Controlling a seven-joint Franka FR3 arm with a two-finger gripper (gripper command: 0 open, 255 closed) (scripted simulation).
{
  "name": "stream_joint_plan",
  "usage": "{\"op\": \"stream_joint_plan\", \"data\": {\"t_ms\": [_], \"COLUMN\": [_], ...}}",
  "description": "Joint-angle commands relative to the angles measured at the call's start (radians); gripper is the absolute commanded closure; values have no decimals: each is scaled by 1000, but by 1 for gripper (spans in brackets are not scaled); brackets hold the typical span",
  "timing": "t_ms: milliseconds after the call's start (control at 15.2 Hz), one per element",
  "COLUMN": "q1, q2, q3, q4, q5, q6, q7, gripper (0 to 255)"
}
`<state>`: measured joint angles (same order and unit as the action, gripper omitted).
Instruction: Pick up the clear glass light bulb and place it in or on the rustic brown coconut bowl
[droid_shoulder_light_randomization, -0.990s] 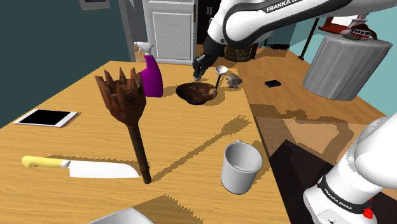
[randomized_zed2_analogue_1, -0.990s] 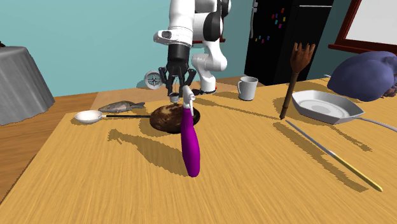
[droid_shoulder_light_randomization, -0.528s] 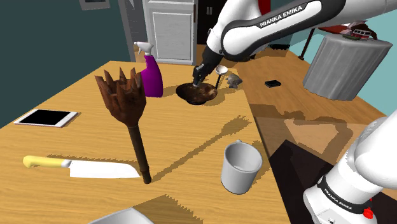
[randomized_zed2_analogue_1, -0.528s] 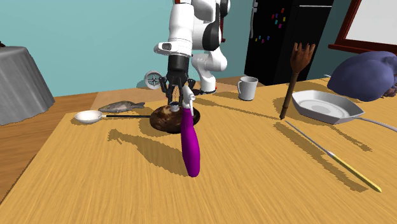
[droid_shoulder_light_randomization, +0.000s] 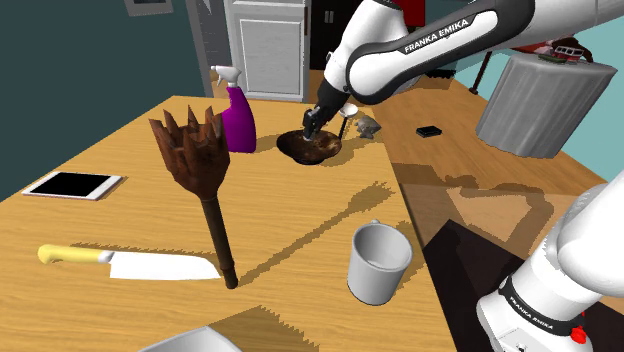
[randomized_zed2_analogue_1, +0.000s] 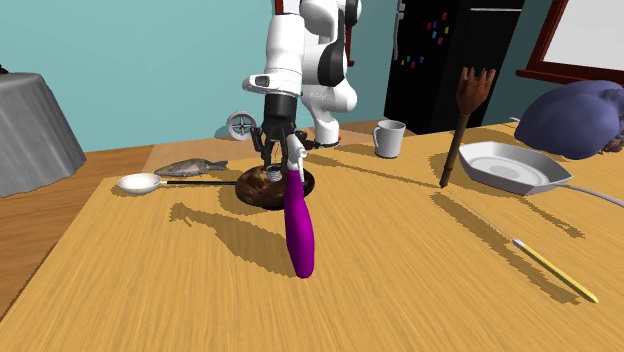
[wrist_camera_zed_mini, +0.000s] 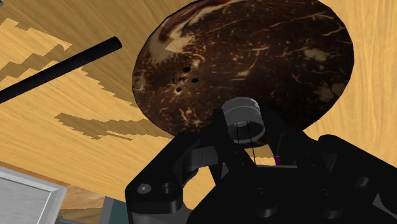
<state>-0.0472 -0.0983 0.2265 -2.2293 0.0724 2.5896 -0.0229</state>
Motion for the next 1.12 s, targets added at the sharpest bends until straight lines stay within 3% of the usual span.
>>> {"op": "stream_joint_plan", "data": {"t_ms": [0, 66, 132, 462, 726, 1056], "q1": [0, 0, 0, 0, 3, 3], "q2": [0, 0, 0, 0, -109, -109], "q3": [0, 0, 0, 0, -12, -13], "q4": [0, 0, 0, 0, 3, 3], "q5": [0, 0, 0, 0, 30, 30], "q6": [0, 0, 0, 0, -111, -111], "q7": [0, 0, 0, 0, -21, -21], "gripper": [255, 255, 0, 0, 0, 0]}}
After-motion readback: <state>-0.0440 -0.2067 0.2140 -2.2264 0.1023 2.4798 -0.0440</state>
